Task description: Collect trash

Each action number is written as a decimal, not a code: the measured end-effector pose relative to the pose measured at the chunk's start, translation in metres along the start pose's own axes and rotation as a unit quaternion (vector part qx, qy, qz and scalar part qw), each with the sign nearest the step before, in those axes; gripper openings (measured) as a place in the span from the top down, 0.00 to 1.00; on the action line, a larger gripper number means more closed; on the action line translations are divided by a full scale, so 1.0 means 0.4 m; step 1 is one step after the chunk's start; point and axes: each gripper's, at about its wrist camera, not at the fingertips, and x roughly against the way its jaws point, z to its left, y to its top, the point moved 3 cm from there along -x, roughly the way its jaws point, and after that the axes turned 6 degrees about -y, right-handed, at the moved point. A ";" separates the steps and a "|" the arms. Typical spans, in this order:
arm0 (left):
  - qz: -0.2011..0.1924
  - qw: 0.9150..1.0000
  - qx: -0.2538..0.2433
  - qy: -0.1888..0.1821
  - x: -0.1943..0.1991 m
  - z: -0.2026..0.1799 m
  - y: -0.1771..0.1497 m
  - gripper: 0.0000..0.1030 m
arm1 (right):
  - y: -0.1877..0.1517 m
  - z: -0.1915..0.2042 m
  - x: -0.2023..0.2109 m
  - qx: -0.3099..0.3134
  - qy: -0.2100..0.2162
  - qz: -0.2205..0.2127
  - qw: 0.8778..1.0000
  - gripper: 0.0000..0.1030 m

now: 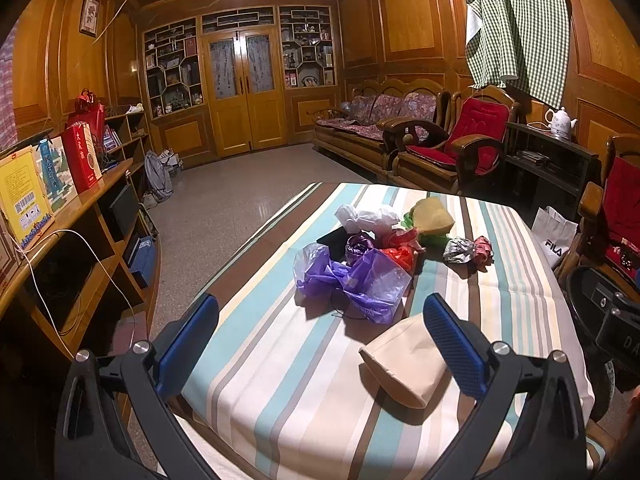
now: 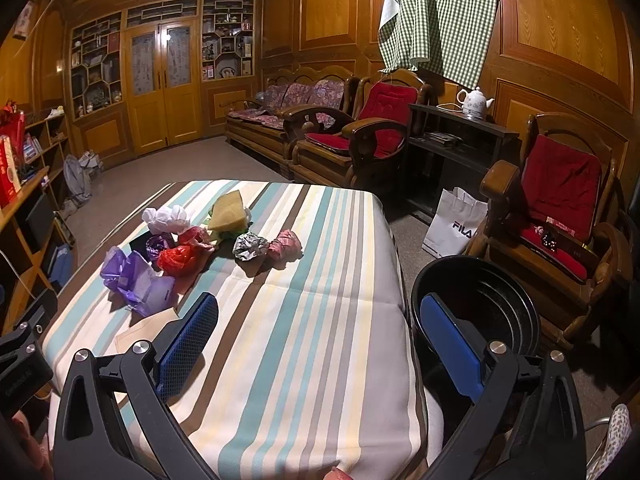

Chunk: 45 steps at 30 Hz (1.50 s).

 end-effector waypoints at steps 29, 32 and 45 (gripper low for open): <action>0.008 1.000 0.003 -0.007 -0.006 -0.005 -0.012 1.00 | 0.001 -0.002 -0.001 0.002 0.001 -0.001 1.000 1.00; 0.010 1.000 0.003 -0.008 -0.006 -0.006 -0.014 1.00 | -0.001 -0.002 0.001 0.001 0.001 -0.003 1.000 1.00; 0.013 1.000 -0.005 -0.027 -0.023 0.001 -0.011 1.00 | 0.004 0.010 0.001 -0.001 0.020 -0.017 1.000 1.00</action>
